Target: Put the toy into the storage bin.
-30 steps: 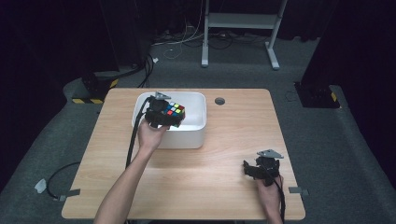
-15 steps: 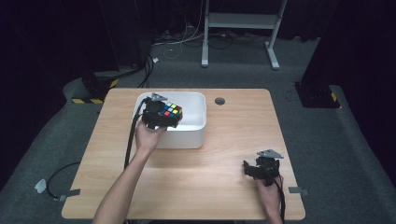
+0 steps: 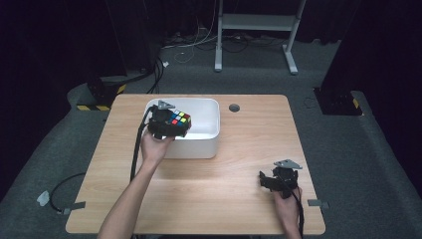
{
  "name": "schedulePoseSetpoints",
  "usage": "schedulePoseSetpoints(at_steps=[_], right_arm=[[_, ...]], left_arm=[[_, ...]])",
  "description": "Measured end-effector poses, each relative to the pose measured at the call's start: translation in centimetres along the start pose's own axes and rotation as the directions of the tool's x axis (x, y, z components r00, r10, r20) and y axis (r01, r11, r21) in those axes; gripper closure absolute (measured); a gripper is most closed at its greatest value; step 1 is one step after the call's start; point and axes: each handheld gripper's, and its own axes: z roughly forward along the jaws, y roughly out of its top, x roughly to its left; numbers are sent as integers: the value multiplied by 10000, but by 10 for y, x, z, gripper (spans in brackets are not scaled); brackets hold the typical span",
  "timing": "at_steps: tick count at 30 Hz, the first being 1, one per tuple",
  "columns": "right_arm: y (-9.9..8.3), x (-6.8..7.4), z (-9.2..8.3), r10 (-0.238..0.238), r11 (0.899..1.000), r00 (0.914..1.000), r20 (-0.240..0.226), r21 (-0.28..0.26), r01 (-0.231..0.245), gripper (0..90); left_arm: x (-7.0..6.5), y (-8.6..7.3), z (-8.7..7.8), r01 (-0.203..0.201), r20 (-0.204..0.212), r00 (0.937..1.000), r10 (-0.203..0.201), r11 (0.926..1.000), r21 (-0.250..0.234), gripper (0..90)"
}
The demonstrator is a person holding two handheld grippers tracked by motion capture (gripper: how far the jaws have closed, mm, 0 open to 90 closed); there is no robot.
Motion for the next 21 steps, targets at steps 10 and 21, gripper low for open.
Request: schedulePoseSetpoints(at_steps=[10, 21], right_arm=[[0, 0, 0, 0, 10000, 10000, 1, 0, 0, 151], [0, 0, 0, 0, 10000, 10000, 0, 0, 0, 151]], left_arm=[[2, -1, -2, -8, -176, 9998, 8, 10000, 23, 333], [9, -6, -2, 160, -318, 9994, -160, 9999, 10, 334]])
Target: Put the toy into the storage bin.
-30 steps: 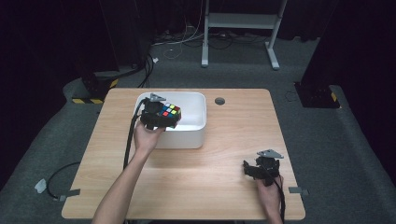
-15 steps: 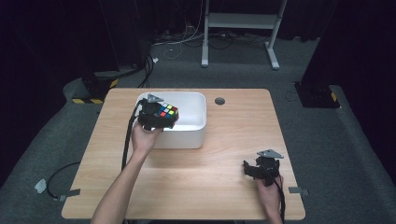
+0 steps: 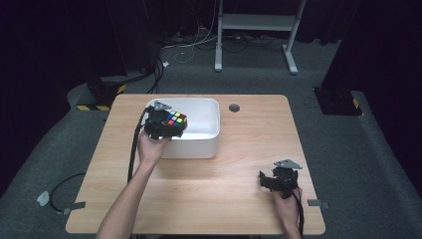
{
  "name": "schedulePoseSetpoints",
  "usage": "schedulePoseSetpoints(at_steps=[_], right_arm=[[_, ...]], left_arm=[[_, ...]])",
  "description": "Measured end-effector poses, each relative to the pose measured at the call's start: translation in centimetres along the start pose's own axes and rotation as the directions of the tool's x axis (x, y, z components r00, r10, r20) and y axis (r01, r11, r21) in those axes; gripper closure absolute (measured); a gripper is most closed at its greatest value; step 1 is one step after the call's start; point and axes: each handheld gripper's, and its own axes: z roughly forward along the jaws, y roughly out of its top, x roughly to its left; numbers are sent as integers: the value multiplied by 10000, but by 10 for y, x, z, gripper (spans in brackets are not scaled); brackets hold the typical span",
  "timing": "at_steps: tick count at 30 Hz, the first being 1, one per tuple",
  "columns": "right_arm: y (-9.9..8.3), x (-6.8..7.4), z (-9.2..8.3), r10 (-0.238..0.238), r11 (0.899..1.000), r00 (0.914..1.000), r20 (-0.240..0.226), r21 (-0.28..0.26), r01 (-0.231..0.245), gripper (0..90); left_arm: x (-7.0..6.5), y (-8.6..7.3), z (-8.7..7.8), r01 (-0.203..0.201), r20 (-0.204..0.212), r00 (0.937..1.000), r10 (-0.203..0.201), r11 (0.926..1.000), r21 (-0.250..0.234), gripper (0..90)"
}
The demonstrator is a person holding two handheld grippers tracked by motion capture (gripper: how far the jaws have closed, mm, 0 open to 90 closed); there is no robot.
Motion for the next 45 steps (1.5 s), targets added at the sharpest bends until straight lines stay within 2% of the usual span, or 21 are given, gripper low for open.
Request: schedulePoseSetpoints(at_steps=[22, 45], right_arm=[[0, 0, 0, 1, 10000, 10000, 0, -1, -1, 151], [0, 0, 0, 0, 10000, 10000, 0, -1, 0, 151]], left_arm=[[6, -5, 6, 241, -100, 9997, -240, 9997, 27, 333], [2, -8, 16, 228, -7, 9997, -228, 9993, 291, 333]])
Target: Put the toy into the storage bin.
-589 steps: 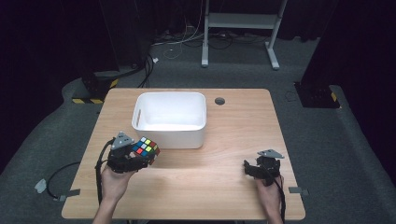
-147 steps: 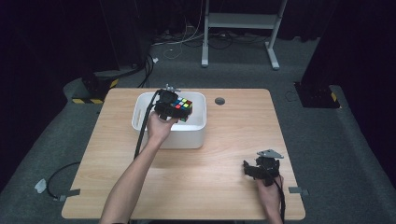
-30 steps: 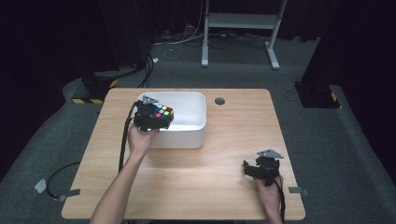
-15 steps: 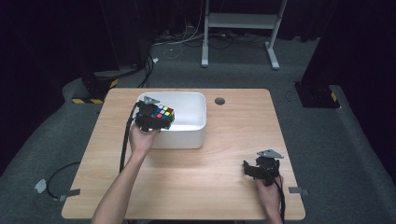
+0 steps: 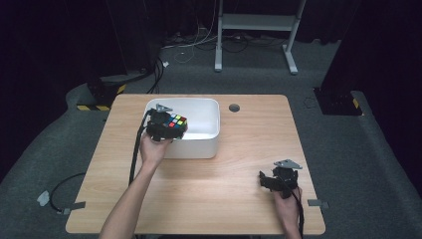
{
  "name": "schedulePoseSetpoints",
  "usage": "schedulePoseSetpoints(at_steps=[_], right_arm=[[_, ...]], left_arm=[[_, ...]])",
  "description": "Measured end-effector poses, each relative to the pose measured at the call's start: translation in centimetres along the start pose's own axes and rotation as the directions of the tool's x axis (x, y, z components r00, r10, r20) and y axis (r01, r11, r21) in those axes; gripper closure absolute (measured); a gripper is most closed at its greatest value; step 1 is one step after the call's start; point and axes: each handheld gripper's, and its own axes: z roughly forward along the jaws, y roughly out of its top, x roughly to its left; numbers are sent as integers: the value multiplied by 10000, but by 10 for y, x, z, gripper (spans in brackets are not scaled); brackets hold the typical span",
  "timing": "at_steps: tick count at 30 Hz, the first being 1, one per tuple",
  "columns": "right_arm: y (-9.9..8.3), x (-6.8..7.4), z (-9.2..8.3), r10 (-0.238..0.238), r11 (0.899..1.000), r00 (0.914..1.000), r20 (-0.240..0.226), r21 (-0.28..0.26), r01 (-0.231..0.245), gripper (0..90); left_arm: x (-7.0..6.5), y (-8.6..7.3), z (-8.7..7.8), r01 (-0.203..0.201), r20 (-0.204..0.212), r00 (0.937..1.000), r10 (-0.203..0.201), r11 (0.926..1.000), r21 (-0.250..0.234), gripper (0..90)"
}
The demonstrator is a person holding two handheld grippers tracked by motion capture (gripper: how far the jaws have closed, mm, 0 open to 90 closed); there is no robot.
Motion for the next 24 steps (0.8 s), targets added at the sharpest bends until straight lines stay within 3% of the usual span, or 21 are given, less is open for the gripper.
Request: schedulePoseSetpoints(at_steps=[16, 24], right_arm=[[0, 0, 0, 0, 10000, 10000, 0, 0, 0, 151], [0, 0, 0, -14, 10000, 10000, -8, -3, 14, 151]], left_arm=[[-1, -1, 3, -60, 123, 9999, 57, 9997, 229, 328], [-2, 1, -4, -95, 207, 9997, 98, 9999, -139, 342]])
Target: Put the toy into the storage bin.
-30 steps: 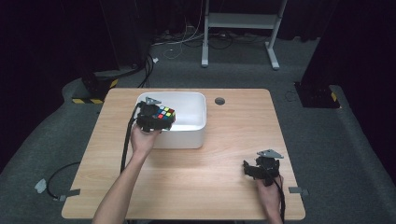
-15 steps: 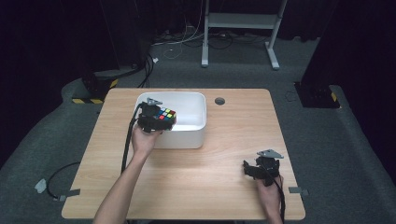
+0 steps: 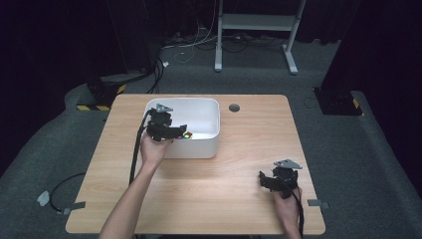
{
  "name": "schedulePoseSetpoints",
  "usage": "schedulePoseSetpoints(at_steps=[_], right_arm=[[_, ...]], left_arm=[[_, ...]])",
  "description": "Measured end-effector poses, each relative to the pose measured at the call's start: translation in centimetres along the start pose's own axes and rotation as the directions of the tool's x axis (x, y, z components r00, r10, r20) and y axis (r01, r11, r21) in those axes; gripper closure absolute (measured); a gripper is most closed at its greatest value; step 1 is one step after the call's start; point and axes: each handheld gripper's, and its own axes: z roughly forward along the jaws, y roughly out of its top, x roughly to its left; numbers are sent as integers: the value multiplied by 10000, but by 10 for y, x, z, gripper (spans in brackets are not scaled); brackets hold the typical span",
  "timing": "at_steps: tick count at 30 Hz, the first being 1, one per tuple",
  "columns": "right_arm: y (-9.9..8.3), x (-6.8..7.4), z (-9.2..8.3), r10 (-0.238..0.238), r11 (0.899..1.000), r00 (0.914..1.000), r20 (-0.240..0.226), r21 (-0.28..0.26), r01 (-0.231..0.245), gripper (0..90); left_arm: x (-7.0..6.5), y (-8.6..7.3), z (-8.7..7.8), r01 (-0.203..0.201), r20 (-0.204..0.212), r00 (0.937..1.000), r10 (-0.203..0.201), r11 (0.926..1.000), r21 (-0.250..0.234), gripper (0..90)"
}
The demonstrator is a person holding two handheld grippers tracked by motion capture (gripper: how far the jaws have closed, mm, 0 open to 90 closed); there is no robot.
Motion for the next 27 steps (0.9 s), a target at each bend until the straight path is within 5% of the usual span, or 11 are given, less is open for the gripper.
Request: schedulePoseSetpoints(at_steps=[27], right_arm=[[0, 0, 0, -2, 10000, 10000, 0, 1, 2, 150]], left_arm=[[4, 0, -20, 112, 190, 9998, -102, 9986, -523, 254]])
